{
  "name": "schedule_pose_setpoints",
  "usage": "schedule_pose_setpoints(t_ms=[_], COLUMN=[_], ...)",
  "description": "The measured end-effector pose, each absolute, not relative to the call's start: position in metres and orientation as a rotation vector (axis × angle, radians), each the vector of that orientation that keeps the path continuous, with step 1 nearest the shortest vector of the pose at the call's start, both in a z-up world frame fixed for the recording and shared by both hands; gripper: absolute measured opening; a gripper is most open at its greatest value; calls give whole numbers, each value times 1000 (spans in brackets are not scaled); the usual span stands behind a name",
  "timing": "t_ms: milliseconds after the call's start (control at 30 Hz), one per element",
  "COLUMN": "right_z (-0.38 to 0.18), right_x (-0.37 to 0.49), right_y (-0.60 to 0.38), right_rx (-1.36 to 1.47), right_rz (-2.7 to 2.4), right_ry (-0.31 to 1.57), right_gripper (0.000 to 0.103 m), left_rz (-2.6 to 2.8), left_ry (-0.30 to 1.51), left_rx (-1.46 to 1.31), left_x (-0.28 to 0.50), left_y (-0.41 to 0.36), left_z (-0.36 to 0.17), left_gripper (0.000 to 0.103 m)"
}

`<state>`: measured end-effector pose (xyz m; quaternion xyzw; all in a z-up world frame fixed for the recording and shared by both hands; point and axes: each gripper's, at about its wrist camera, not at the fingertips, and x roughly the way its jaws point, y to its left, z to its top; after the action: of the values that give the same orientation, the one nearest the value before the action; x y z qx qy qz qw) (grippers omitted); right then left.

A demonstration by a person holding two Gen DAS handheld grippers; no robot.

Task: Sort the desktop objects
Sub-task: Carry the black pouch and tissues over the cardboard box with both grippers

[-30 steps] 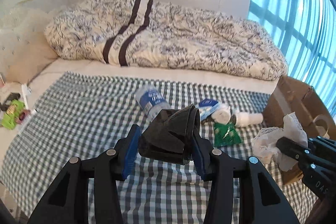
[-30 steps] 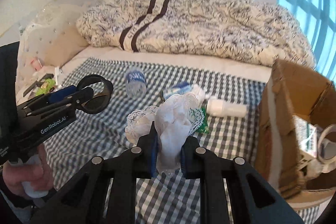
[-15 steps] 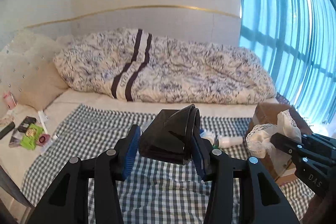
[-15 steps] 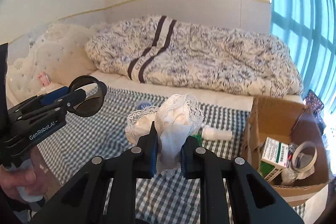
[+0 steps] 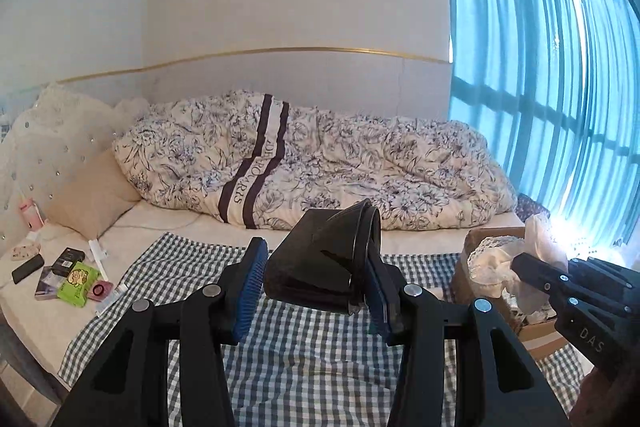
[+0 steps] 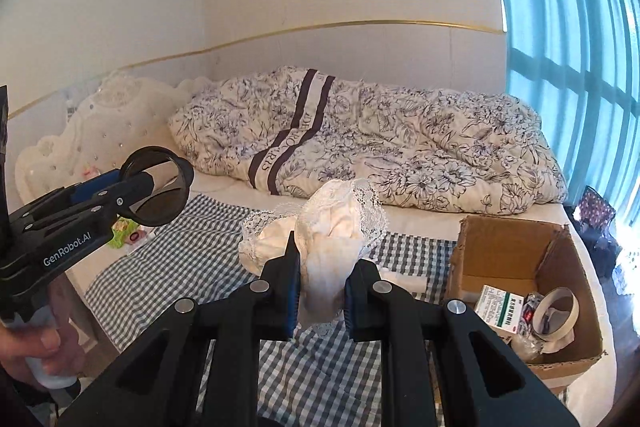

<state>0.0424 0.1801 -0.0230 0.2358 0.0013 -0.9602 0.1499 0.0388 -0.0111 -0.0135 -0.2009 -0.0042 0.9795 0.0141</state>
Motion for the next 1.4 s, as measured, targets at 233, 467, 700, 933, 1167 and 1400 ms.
schedule_pose_setpoints(t_ms=[233,467,700,933,1167,1400], right_z=[-14,-9,-9,-10,-31,-56], right_x=[42,33,18,6,-5,-21], right_y=[218,271,326,371,403,425], right_rx=[653,656,713,749,840,966], right_rz=[-2820,-2914,-2999,-3066,-3086,-3073], right_ry=[-23,-56,-72,-60,-89,-101], right_gripper=[16,16,16,16,16,16], left_rz=[3038,2967,2868,2801,2714,2616], left_ry=[-32,-18,-17,0,60,100], left_rx=[-620,-614,-639,-643,-695,-767], left_x=[32,10,-18,-43,-61,-81], left_y=[14,60,112,156,206,255], left_z=[-7,-4,-8,-11,-33,-63], left_gripper=[48,48,48,48,48,48])
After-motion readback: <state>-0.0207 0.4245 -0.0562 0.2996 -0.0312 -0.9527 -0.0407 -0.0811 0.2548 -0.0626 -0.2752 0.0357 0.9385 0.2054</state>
